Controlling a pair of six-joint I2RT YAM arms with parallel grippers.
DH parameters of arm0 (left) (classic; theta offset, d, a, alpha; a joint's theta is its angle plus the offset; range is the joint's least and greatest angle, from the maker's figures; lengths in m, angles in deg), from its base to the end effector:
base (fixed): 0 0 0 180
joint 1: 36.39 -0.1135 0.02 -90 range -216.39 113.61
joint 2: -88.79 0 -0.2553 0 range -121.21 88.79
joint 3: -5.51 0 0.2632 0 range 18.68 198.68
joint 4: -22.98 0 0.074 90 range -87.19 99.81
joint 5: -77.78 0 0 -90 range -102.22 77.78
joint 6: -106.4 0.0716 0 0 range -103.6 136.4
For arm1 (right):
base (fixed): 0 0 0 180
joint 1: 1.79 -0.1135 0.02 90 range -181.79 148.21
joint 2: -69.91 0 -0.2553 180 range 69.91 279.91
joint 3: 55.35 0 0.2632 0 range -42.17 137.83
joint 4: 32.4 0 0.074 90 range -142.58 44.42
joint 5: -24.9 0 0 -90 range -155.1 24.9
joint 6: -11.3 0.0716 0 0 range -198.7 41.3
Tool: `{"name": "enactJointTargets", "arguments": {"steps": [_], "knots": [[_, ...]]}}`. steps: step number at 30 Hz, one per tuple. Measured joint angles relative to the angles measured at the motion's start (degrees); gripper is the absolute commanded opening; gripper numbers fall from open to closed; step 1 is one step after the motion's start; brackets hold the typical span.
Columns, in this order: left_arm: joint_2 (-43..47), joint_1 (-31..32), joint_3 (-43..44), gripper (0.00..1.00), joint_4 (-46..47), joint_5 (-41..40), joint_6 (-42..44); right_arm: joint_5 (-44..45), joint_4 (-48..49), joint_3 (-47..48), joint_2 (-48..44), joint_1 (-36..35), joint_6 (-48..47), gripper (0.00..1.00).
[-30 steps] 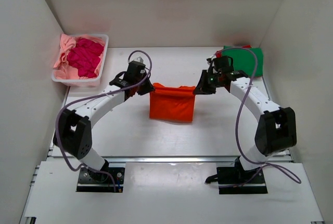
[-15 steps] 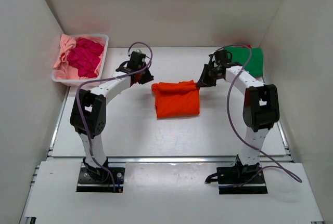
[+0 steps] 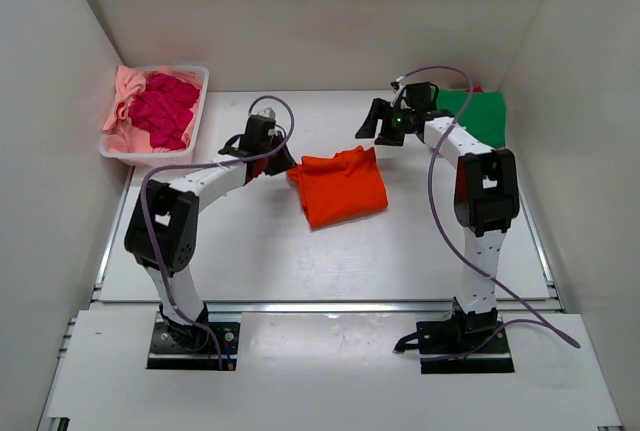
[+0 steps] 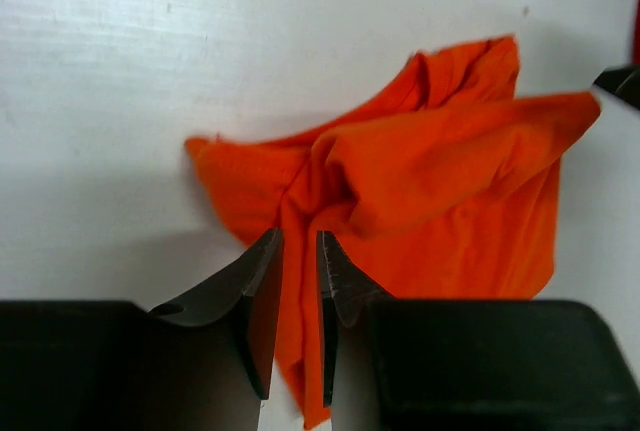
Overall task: Fold and stack the t-shirts
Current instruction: Fold the long partially folded tshirt into a neat square, then put the neatly folded tshirt into the corner of the board with the right arm
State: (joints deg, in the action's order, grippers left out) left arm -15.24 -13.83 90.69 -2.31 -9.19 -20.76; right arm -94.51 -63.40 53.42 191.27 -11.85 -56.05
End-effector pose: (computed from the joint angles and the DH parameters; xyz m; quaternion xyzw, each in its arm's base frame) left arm 0.4006 -0.1705 0.1748 -0.1068 0.9145 -0.2150 0.3256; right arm 0.4945 0.1234 0.1801 -0.0019 0.8946 0.3312 0.3000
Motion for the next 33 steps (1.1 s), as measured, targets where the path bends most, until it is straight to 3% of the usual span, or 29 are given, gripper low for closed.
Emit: {"name": "enactJointTargets", "arguments": {"steps": [8,11,15,25,33], "knots": [[5.81,5.05,-7.85,0.29,11.43,1.27,0.92,1.46,2.97,-9.09,-6.49,4.24,-0.52,0.79],[3.8,6.88,-6.25,0.26,15.56,2.67,-0.61,1.4,3.72,-13.25,-9.53,7.13,-1.14,0.87],[-1.73,7.23,-4.74,0.23,17.42,2.14,-3.26,0.74,3.87,-17.42,-11.96,8.96,-3.04,0.91],[-7.93,1.38,-6.67,0.21,9.73,-0.61,-10.16,-1.73,1.95,-22.05,-12.09,1.7,-4.81,0.95],[-7.96,-1.33,-8.5,0.19,11.41,4.11,-14.4,-1.33,-0.02,-17.03,-5.29,-6.71,-3.69,0.99]]}}
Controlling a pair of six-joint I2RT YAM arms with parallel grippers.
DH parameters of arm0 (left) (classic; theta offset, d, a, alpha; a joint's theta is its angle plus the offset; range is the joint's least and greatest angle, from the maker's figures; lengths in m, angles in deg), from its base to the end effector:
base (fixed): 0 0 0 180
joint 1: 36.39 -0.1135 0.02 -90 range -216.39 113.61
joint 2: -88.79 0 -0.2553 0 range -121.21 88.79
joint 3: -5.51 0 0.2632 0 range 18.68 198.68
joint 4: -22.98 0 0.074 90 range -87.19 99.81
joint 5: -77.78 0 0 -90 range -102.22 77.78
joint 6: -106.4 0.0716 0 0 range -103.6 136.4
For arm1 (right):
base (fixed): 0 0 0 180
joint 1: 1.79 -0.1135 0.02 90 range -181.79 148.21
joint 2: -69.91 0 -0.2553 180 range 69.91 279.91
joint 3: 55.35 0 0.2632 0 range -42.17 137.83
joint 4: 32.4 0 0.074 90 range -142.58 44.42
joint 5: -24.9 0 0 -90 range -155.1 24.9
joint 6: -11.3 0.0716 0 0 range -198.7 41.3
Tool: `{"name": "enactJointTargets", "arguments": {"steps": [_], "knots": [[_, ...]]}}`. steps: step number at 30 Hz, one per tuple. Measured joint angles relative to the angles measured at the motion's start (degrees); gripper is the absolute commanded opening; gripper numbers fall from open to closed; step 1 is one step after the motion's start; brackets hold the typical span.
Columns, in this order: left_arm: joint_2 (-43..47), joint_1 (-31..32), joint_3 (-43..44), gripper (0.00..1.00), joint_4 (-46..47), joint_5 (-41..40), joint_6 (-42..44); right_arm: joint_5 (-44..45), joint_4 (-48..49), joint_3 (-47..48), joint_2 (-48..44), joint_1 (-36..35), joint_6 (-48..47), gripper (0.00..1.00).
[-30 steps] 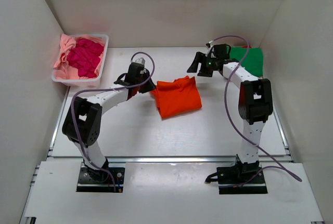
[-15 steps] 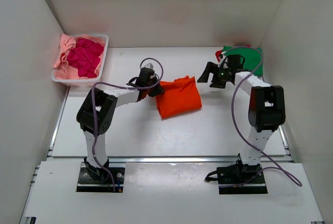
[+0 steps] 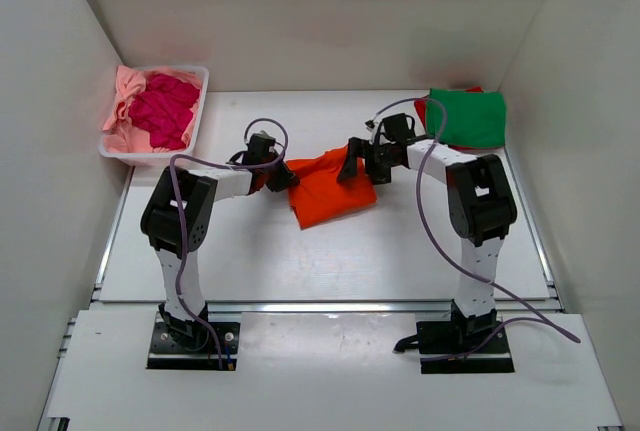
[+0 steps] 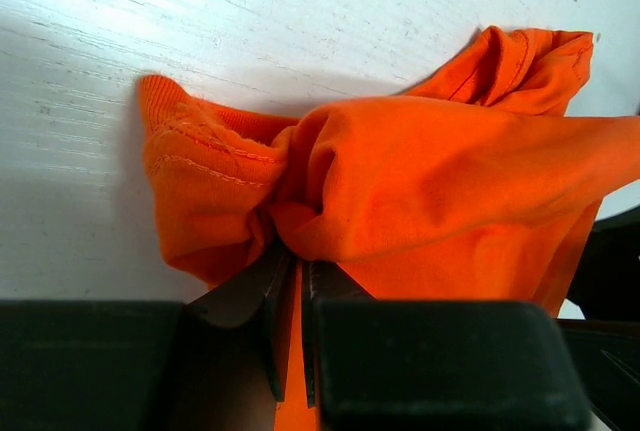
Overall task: Fold and stack the t-shirts
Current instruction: Put the neatly folded tshirt into the corner of the board with the right arm
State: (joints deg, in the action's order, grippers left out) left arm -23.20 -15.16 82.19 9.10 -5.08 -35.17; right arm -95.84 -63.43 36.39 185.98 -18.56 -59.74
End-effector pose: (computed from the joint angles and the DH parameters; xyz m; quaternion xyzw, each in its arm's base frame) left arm 0.3931 -0.1623 0.0883 -0.2238 0.9085 -0.2535 0.2455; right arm 0.4194 0.1646 0.1229 -0.0613 0.9219 0.3289 0.1956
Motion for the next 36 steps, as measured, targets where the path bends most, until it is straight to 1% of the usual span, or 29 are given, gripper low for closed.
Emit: {"name": "enactJointTargets", "arguments": {"steps": [3,5,6,7,8,9,10,14,18,20,24,28,31,36], "knots": [[0.0,-0.09,-0.55,0.2,0.98,0.48,-0.76,-2.36,0.37,2.27,2.19,-0.79,1.03,0.99],[0.0,-0.22,-0.94,0.2,1.68,0.87,-1.25,-3.91,0.63,3.56,3.43,-0.96,1.29,0.95],[0.0,-0.31,-1.14,0.19,2.03,1.07,-1.46,-4.74,0.74,4.24,4.07,-1.2,1.4,0.85],[0.0,-0.42,-1.31,0.2,2.34,1.29,-1.55,-5.49,0.81,4.94,4.7,-1.49,1.31,0.61],[0.0,-0.5,-1.44,0.2,2.62,1.55,-1.68,-6.29,1.01,5.6,5.46,-1.88,1.11,0.46],[0.02,-0.63,-1.79,0.2,3.08,1.88,-1.92,-6.49,1.03,5.99,6.29,-2.25,1.01,0.16],[0.04,-0.74,-2.14,0.2,3.76,2.19,-2.08,-7.04,0.74,6.16,7.32,-2.54,0.52,0.0],[0.22,-1.18,-3.74,0.21,6.8,3.48,-2.82,-11.76,-2.16,8.76,10.69,-2.03,0.02,0.0],[0.24,-2.1,-4.2,0.24,8.96,5.53,-3.67,-10.34,-7.69,15.76,12.44,-0.68,-3.61,0.0],[0.31,-2.86,-4.87,0.24,11.34,7.23,-6.36,-9.55,-9.66,19.19,12.41,0.7,-4.94,0.0],[1.77,-7.37,-8.9,0.23,20.13,10.05,-15.37,-7.61,-11.17,26.12,11.54,5.51,-7.65,0.0],[3.67,-11.37,-8.57,0.23,22.43,10.43,-19.21,-4.39,-14.1,32.7,9.81,11.26,-12.11,0.0],[6.32,-11.45,-8.55,0.23,23.5,10.82,-20.61,-1.95,-15.67,36.94,8.9,15.37,-16.44,0.0],[10.8,-9.16,-11.19,0.23,25.35,11.8,-21.29,0.68,-18.23,42.23,9.18,20.52,-22.69,0.0]]}}
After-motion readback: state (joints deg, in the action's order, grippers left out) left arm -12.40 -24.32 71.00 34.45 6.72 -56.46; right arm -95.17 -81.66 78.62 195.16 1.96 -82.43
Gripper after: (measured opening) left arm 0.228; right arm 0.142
